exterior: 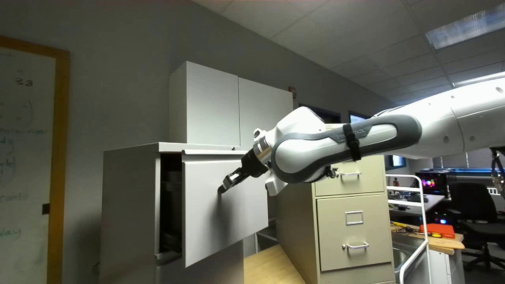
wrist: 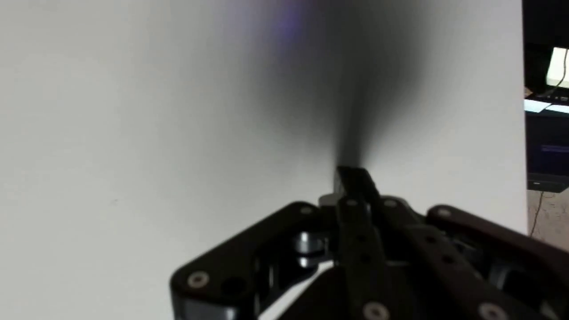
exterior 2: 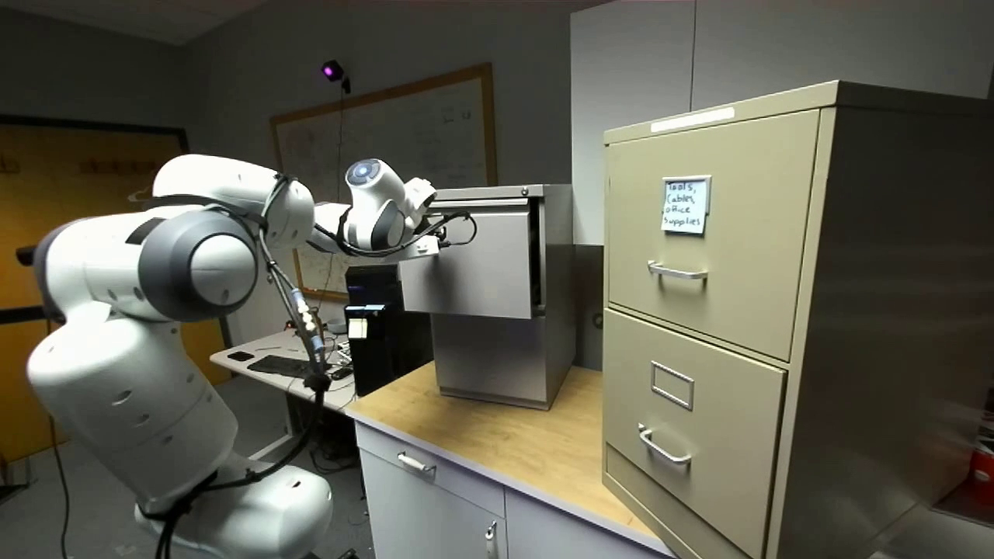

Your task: Close the top drawer of the white file cabinet

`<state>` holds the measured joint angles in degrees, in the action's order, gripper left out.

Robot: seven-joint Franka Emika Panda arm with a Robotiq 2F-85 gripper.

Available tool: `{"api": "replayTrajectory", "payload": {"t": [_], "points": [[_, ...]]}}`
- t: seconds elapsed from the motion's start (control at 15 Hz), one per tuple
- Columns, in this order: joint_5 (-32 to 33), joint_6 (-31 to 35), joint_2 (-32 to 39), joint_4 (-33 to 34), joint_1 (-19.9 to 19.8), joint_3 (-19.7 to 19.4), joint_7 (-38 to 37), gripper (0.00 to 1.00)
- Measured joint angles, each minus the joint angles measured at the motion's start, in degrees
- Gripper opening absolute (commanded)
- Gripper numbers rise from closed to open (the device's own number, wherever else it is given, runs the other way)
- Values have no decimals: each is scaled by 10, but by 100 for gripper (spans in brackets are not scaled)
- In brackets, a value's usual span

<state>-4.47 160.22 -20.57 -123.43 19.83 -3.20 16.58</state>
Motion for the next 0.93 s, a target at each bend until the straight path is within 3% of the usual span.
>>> {"api": "replayTrajectory", "payload": {"t": [0.93], "points": [[3, -14, 214, 221, -65, 77, -85, 1]]}}
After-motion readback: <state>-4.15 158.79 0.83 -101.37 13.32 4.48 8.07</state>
